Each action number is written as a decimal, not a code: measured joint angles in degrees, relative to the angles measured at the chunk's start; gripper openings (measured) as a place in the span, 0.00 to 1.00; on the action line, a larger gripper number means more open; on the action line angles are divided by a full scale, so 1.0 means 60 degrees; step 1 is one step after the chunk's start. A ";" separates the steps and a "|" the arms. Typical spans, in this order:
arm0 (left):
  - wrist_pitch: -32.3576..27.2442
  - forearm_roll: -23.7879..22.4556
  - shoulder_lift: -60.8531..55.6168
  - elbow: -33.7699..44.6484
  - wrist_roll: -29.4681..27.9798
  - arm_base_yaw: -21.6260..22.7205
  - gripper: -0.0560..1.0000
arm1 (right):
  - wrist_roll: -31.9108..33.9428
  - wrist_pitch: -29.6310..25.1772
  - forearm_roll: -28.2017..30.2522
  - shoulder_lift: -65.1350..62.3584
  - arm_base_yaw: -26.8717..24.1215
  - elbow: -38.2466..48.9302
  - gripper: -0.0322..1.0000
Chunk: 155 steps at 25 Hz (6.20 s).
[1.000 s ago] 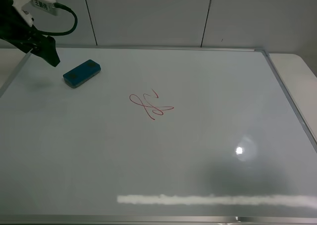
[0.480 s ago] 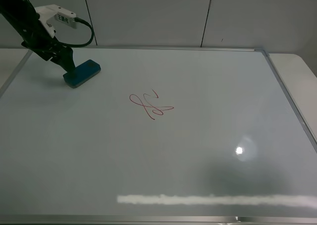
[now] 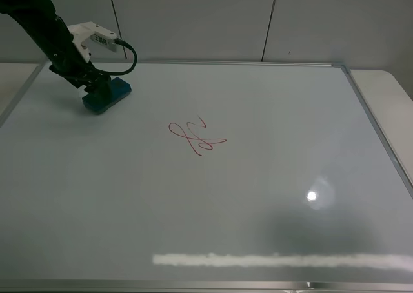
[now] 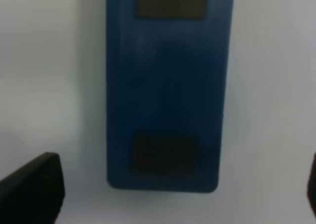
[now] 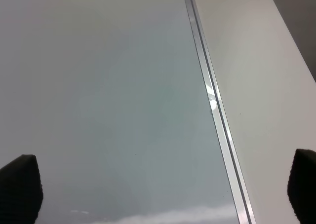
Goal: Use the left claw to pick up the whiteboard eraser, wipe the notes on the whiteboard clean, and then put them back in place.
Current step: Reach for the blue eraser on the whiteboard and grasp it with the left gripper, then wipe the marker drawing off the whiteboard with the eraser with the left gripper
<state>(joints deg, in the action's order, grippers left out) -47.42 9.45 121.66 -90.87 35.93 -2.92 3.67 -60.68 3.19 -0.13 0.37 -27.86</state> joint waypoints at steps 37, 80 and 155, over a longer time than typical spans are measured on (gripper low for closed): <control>-0.0787 -0.0761 0.1727 -0.1888 -0.0582 -0.0503 0.99 | 0.0000 0.0000 0.0009 0.0000 0.0000 0.0000 0.99; -0.1775 -0.1854 0.0185 -0.1258 -0.5988 -0.2838 0.57 | 0.0000 0.0000 0.0009 0.0000 0.0000 0.0000 0.99; -0.0012 -0.0477 0.0900 0.0244 -0.5592 -0.7032 0.57 | 0.0000 0.0000 0.0009 0.0000 0.0000 0.0000 0.99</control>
<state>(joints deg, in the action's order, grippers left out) -47.49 6.59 127.06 -89.41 2.38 -45.12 3.67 -60.68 3.25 -0.13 0.37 -27.86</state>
